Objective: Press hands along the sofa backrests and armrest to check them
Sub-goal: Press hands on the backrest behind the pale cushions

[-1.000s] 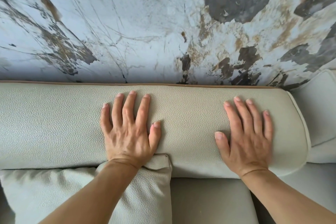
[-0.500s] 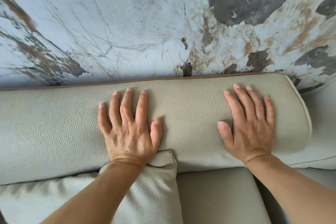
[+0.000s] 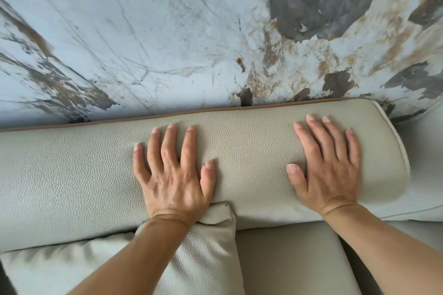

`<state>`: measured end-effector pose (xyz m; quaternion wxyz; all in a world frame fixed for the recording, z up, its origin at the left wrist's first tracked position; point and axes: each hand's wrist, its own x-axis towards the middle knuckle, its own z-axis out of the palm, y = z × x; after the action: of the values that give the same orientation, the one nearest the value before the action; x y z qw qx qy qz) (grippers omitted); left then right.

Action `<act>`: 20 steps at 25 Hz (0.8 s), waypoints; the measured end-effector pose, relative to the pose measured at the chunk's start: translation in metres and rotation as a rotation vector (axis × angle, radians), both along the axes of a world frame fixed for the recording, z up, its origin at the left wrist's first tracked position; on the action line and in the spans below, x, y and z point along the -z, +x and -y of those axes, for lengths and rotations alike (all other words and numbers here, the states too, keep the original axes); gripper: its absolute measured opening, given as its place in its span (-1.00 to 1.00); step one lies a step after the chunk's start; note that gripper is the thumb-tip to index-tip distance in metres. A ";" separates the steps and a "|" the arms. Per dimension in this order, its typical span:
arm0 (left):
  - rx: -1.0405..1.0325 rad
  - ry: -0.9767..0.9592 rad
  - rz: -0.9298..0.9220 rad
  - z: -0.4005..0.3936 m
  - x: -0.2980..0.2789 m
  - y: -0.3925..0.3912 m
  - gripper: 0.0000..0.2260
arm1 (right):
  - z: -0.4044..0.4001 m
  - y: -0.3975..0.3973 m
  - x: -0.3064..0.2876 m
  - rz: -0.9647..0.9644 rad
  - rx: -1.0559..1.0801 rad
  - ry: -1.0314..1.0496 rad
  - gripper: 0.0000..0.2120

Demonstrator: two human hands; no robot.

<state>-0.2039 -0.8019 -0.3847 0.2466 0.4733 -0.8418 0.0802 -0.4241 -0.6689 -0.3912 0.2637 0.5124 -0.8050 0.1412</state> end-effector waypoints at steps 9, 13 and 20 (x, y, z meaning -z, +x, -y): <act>-0.005 0.301 0.153 -0.020 -0.044 0.009 -0.43 | -0.010 0.014 -0.034 0.160 0.009 0.274 -0.36; -0.023 0.526 0.211 -0.061 -0.081 0.041 -0.44 | -0.027 0.035 -0.073 0.407 0.085 0.538 -0.38; -0.107 0.600 0.360 -0.132 -0.181 0.129 -0.46 | -0.096 0.116 -0.164 0.420 0.056 0.626 -0.40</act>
<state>-0.0746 -0.6704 -0.2035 -0.0602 0.5463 -0.8320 -0.0758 -0.3080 -0.5734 -0.2267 -0.0727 0.5061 -0.8593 -0.0171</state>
